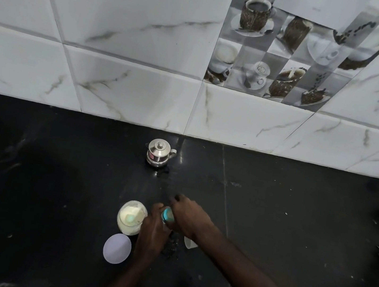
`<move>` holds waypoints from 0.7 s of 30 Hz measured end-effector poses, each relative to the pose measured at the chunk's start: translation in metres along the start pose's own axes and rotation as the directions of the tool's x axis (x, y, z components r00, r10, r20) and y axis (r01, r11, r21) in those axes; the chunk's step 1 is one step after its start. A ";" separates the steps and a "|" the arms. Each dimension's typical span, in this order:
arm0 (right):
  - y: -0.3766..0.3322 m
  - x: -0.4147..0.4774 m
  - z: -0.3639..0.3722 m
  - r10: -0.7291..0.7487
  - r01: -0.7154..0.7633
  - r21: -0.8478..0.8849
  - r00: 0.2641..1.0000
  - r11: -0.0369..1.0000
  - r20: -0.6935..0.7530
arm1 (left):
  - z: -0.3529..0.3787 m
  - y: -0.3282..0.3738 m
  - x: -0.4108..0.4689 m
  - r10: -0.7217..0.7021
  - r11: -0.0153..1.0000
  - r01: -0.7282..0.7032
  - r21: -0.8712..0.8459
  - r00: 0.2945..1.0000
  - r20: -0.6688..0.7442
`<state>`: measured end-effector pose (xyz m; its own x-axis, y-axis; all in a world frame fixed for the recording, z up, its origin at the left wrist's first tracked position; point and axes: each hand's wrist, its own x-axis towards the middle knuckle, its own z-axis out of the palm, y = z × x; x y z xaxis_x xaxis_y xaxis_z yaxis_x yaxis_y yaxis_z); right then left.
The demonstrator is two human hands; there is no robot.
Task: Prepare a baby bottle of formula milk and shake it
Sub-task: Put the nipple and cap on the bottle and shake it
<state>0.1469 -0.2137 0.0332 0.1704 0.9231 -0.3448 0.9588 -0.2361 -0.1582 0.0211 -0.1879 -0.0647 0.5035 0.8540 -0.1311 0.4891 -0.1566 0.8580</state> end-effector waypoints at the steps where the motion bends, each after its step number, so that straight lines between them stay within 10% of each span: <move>1: 0.001 0.002 0.002 -0.054 0.054 -0.008 0.998 0.999 0.015 | 0.002 -0.002 0.000 0.007 1.000 -0.007 0.013 1.000 -0.011; 21: 0.001 0.008 -0.001 -0.076 0.079 -0.045 0.995 0.996 0.069 | 0.005 -0.004 0.003 -0.017 1.000 0.017 -0.012 0.998 -0.068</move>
<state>0.1491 -0.2065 0.0313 0.0811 0.9153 -0.3946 0.9784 -0.1486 -0.1435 0.0241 -0.1876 -0.0711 0.4451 0.8885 -0.1117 0.4890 -0.1366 0.8615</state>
